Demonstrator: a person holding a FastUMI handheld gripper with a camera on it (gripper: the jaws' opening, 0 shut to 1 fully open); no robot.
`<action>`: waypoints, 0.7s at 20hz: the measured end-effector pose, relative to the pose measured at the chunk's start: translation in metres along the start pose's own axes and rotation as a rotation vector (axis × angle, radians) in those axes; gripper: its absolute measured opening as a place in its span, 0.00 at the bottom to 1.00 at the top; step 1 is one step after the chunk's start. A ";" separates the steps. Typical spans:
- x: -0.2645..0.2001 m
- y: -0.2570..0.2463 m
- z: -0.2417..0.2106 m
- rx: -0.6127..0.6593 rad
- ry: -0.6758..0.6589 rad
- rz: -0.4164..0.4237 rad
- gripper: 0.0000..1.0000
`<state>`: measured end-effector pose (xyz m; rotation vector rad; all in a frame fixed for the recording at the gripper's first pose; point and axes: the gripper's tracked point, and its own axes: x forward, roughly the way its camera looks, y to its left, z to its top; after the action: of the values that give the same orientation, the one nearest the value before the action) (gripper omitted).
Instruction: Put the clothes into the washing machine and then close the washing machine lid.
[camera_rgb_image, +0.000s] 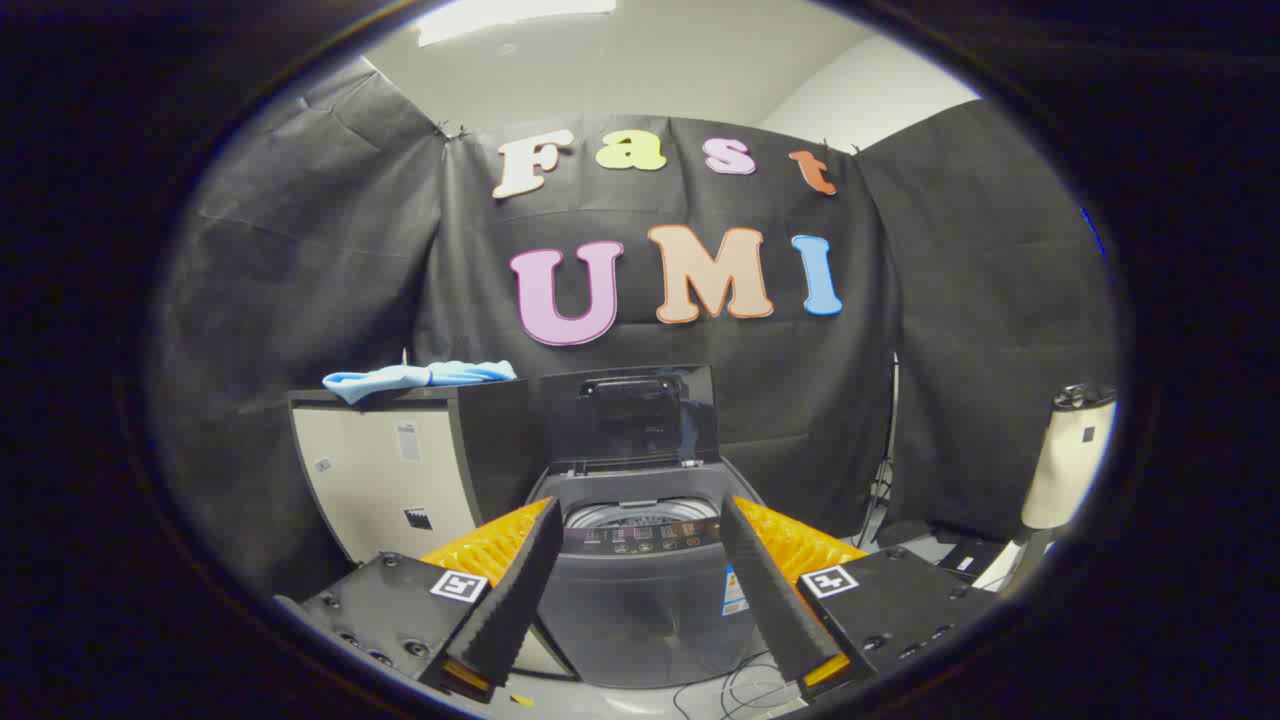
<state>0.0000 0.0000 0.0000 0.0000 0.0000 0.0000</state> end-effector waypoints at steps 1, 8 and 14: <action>0.002 0.001 0.004 -0.001 -0.004 0.000 0.98; 0.030 0.017 0.030 -0.004 -0.031 -0.002 0.98; 0.074 0.060 0.056 0.010 -0.038 0.045 0.98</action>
<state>0.0744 0.0599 0.0562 0.0098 -0.0382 0.0454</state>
